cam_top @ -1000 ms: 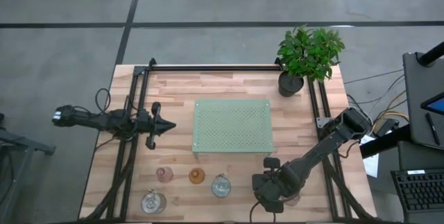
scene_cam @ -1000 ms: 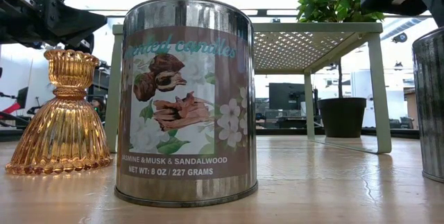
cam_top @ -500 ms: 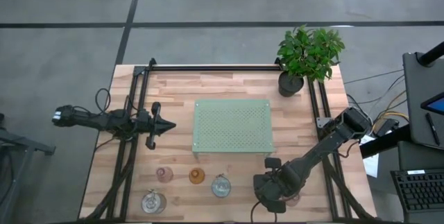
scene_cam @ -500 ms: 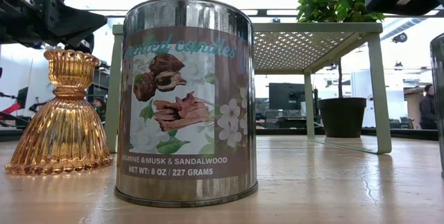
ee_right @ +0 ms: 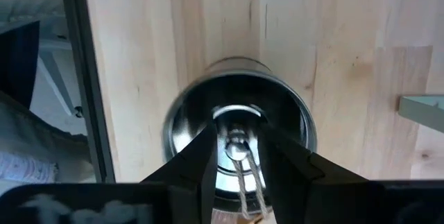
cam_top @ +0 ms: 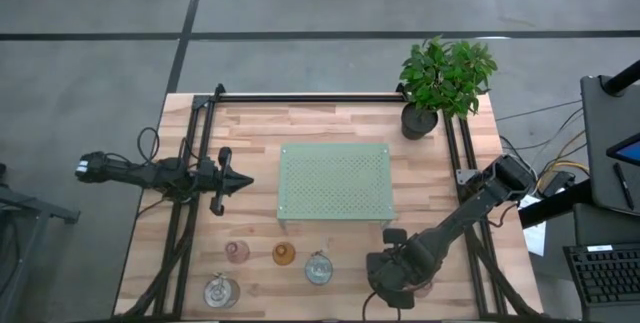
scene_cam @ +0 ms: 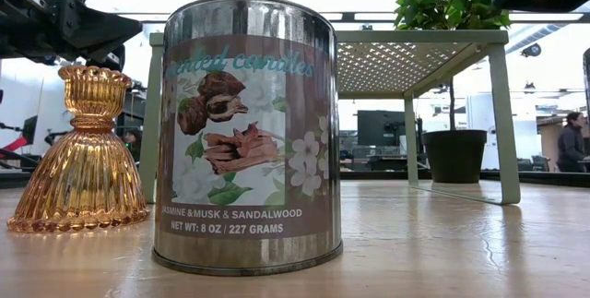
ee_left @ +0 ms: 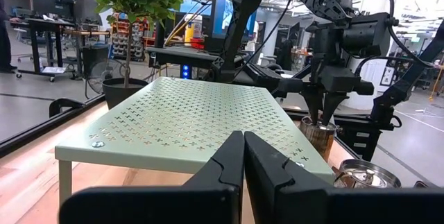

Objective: Pick & Place candle stick holders
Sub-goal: Put the orange scented candle on the shelf

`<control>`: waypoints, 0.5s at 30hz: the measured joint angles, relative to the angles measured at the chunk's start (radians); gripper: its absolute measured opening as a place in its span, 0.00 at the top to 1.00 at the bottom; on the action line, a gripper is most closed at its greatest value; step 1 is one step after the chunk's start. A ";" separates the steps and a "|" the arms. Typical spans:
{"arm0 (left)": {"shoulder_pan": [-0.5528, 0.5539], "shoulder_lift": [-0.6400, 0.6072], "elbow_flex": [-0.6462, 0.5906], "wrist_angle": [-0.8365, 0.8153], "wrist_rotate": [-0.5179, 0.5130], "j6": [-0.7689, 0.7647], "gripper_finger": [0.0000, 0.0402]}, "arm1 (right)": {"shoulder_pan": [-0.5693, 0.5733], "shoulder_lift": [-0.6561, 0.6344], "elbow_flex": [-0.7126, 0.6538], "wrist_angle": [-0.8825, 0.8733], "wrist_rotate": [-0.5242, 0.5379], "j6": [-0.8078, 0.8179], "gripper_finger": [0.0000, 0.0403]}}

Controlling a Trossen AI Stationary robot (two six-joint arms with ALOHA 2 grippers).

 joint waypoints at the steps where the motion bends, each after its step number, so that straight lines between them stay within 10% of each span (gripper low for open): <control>1: 0.000 0.000 0.000 0.000 0.000 0.000 0.97 | 0.000 0.000 -0.001 -0.006 0.000 0.003 0.73; 15: -0.001 0.000 0.000 0.000 0.000 0.000 0.97 | 0.012 0.004 -0.017 0.014 0.018 0.013 0.69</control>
